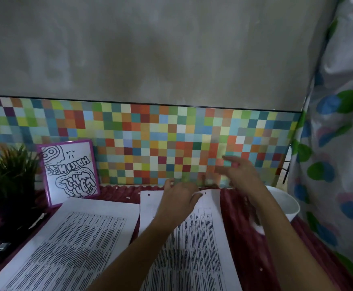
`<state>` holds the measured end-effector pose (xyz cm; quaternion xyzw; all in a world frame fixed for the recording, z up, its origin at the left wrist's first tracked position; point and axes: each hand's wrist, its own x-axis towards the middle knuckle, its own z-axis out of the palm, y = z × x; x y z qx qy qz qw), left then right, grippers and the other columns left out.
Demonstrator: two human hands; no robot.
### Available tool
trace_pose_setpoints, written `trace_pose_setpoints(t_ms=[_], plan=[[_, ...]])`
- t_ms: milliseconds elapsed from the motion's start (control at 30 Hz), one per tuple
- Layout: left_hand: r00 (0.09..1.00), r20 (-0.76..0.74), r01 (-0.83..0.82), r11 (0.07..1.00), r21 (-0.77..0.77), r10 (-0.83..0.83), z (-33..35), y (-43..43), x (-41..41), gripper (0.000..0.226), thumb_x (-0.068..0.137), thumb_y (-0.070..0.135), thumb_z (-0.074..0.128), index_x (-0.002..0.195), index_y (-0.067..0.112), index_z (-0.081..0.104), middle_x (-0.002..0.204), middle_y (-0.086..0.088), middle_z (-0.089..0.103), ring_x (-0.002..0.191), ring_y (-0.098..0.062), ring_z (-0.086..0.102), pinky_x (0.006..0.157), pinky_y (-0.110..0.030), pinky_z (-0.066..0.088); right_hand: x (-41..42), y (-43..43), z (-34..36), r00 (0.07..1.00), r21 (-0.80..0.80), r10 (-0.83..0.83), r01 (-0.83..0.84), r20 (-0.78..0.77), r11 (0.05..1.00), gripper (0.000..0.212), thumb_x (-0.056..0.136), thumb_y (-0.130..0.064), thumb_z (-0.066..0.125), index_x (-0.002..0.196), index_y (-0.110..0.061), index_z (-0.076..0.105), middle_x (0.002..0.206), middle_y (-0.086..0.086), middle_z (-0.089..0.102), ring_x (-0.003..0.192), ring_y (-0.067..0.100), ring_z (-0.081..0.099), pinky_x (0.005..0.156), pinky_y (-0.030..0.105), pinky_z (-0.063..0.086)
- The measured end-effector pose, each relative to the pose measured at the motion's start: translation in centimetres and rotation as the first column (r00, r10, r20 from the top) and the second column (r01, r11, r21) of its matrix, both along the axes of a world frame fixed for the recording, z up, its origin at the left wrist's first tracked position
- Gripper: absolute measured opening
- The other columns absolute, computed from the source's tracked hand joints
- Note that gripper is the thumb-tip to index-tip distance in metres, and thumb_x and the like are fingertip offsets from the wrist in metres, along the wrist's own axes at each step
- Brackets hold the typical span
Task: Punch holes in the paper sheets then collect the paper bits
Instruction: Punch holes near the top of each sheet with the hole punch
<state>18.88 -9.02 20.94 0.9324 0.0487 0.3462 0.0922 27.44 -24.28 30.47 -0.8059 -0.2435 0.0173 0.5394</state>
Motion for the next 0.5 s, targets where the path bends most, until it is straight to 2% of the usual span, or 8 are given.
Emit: trace_pose_setpoints(t_ms=[67, 100, 200, 267, 333, 400, 467, 500], plan=[[0.998, 0.059, -0.026, 0.999, 0.035, 0.024, 0.7, -0.2, -0.2, 0.026, 0.097, 0.044, 0.046, 0.097, 0.026, 0.065, 0.097, 0.008, 0.07, 0.092, -0.012, 0.063, 0.102, -0.042, 0.03, -0.6, -0.6, -0.7, 0.985, -0.317, 0.093, -0.134, -0.142, 0.939, 0.025, 0.073, -0.017, 0.079, 0.095, -0.018, 0.066, 0.084, 0.003, 0.063, 0.079, 0.017, 0.058, 0.071, 0.027, 0.045], [0.995, 0.095, -0.048, 0.997, 0.067, 0.041, 1.1, -0.3, -0.3, 0.027, 0.097, 0.043, 0.046, 0.094, 0.025, 0.065, 0.093, 0.008, 0.07, 0.088, -0.013, 0.064, 0.102, -0.042, 0.032, -0.8, -0.8, -1.5, 0.984, -0.383, 0.084, -0.14, -0.158, 0.913, 0.019, 0.071, -0.014, 0.079, 0.084, -0.011, 0.065, 0.076, 0.009, 0.06, 0.072, 0.02, 0.056, 0.067, 0.028, 0.042], [0.957, 0.266, -0.158, 0.976, 0.153, 0.113, 2.3, -0.2, -0.8, 0.026, 0.093, 0.047, 0.051, 0.094, 0.025, 0.065, 0.094, 0.007, 0.069, 0.093, -0.015, 0.062, 0.104, -0.047, 0.031, -1.1, -0.7, -2.8, 0.995, -0.281, 0.017, -0.043, -0.094, 0.959, 0.02, 0.075, -0.006, 0.07, 0.067, -0.009, 0.052, 0.063, 0.01, 0.046, 0.058, 0.018, 0.041, 0.053, 0.025, 0.028], [0.905, 0.326, -0.324, 0.94, 0.106, 0.275, 2.8, 0.5, -1.4, 0.047, 0.088, 0.06, 0.05, 0.121, 0.026, 0.056, 0.126, -0.002, 0.059, 0.123, -0.022, 0.05, 0.111, -0.054, 0.017, -1.6, -0.8, -2.1, 0.999, -0.172, 0.019, -0.025, -0.036, 0.985, 0.01, 0.08, -0.005, 0.068, 0.078, -0.014, 0.065, 0.069, 0.004, 0.059, 0.059, 0.014, 0.049, 0.052, 0.02, 0.033], [0.824, 0.329, -0.453, 0.885, -0.107, 0.461, 2.9, 1.3, -2.8, 0.085, 0.08, 0.072, 0.048, 0.146, 0.023, 0.028, 0.153, -0.009, 0.031, 0.143, -0.027, 0.024, 0.114, -0.054, 0.003, -2.1, -1.2, -0.9, 1.0, -0.063, 0.021, -0.021, 0.0, 0.998, 0.007, 0.082, -0.005, 0.069, 0.081, -0.013, 0.069, 0.072, 0.004, 0.063, 0.061, 0.015, 0.055, 0.05, 0.019, 0.038], [0.838, 0.281, -0.296, 0.822, -0.487, 0.468, 2.8, 1.4, -4.7, 0.106, 0.074, 0.073, 0.057, 0.152, 0.023, 0.006, 0.16, -0.004, 0.011, 0.146, -0.019, 0.01, 0.115, -0.043, 0.003, -2.3, -1.6, 0.3, 1.0, 0.021, 0.014, -0.015, 0.019, 1.0, 0.014, 0.084, -0.006, 0.068, 0.071, -0.011, 0.064, 0.066, 0.008, 0.059, 0.058, 0.019, 0.051, 0.046, 0.019, 0.041], [0.924, 0.262, 0.031, 0.628, -0.778, 0.279, 2.4, 1.2, -6.4, 0.103, 0.074, 0.062, 0.067, 0.151, 0.022, 0.011, 0.157, 0.005, 0.021, 0.14, -0.004, 0.018, 0.113, -0.028, 0.016, -2.3, -2.0, 1.3, 0.999, 0.101, -0.002, -0.002, 0.039, 0.995, 0.016, 0.084, -0.007, 0.068, 0.069, -0.011, 0.065, 0.065, 0.009, 0.058, 0.057, 0.02, 0.05, 0.049, 0.024, 0.04], [0.948, 0.26, 0.128, 0.528, -0.84, 0.183, 2.1, 1.3, -7.1, 0.088, 0.078, 0.054, 0.068, 0.147, 0.019, 0.027, 0.147, 0.009, 0.039, 0.134, -0.001, 0.031, 0.107, -0.02, 0.027, -2.3, -2.2, 1.7, 0.998, 0.136, -0.021, 0.012, 0.062, 0.991, 0.016, 0.084, -0.008, 0.068, 0.069, -0.01, 0.065, 0.065, 0.011, 0.058, 0.058, 0.021, 0.051, 0.052, 0.027, 0.04]])
